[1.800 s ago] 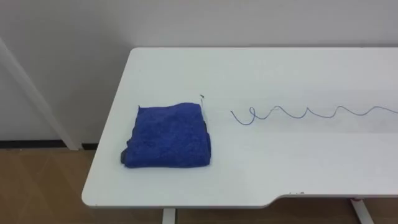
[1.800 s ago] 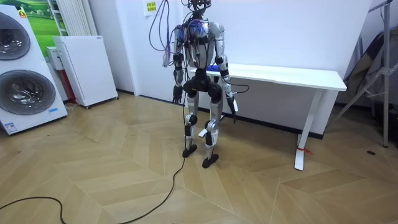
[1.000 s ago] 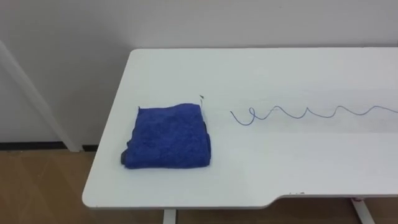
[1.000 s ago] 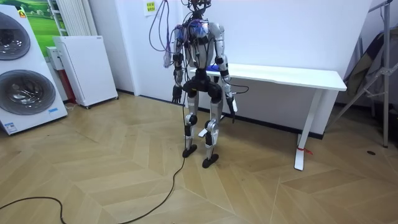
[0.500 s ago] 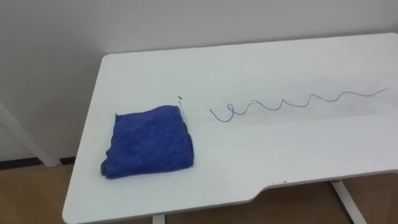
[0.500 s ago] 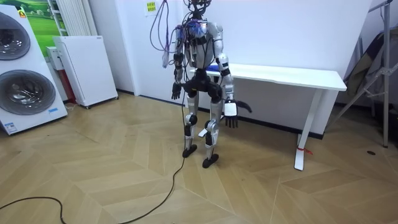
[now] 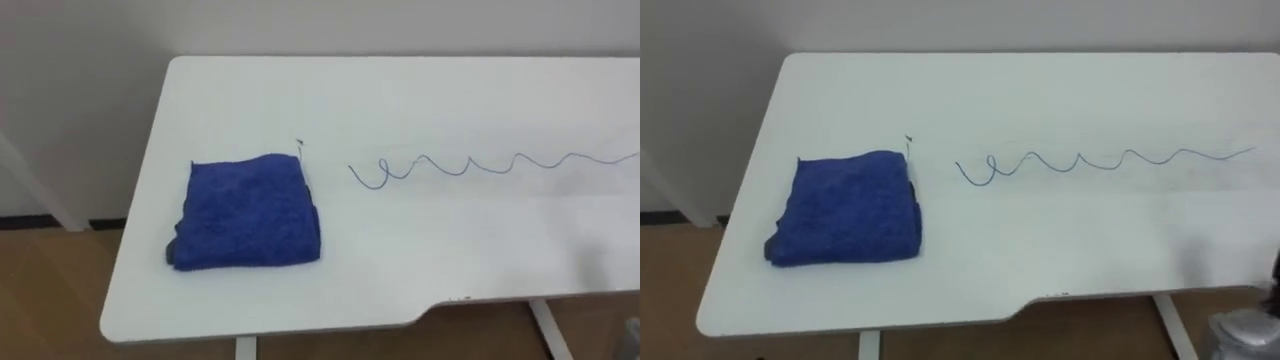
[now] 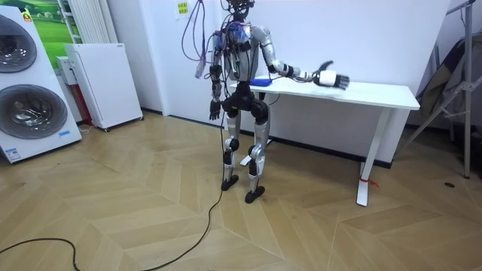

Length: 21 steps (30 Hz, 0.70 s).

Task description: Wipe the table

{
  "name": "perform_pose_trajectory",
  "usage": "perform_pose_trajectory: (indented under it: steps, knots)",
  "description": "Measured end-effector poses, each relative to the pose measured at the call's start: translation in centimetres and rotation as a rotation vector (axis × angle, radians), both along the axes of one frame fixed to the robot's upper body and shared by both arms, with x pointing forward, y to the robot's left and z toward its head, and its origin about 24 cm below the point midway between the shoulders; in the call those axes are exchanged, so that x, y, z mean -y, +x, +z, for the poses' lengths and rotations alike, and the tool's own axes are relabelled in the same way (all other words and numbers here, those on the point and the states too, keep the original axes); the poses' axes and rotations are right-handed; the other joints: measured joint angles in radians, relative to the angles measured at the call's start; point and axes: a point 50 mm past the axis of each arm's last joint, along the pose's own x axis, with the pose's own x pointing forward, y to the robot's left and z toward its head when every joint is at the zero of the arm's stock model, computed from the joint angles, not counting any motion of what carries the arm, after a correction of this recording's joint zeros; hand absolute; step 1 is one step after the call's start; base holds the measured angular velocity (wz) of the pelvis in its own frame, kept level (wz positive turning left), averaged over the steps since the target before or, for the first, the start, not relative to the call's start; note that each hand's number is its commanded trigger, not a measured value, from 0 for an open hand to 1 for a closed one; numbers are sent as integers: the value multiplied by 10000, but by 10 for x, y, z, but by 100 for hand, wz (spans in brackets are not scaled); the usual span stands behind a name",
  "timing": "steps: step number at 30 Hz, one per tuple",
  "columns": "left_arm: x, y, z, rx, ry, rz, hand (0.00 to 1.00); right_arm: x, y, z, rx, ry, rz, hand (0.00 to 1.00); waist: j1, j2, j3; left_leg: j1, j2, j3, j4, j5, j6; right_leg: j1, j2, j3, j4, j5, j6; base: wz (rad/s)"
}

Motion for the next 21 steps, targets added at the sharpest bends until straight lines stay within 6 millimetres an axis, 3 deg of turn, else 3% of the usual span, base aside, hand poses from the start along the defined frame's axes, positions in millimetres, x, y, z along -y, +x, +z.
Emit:
perform_pose_trajectory:
  steps: [2,7,15,19,21]
  knots:
    - [3,2,1,80,-10,-295,0,-11,9,11,108,-820,749,0,151,-13,0,4,-11,-90,-30,2,0,52,-20,-238,-3,0,0,24]
    - [6,3,1,104,-38,-638,0,-45,29,33,497,-2387,2775,0,611,6,2,22,-9,-260,-47,5,-2,159,-7,-343,-26,0,0,16]
    - [14,7,-1,151,-294,-1192,0,-98,45,60,752,-4596,6011,0,819,50,18,-26,-33,-528,-61,15,-17,370,-9,-806,-167,0,0,16]
    - [17,14,-1,410,-401,-1490,0,-119,47,62,536,-5382,7289,0,1103,-10,0,15,-27,-539,-158,16,-19,388,-4,-799,-171,0,0,1]
    - [20,19,0,526,-450,-1741,0,-136,48,60,287,-6116,8128,0,1251,-60,42,120,-31,-570,-221,21,-25,448,-4,-795,-174,0,0,0]
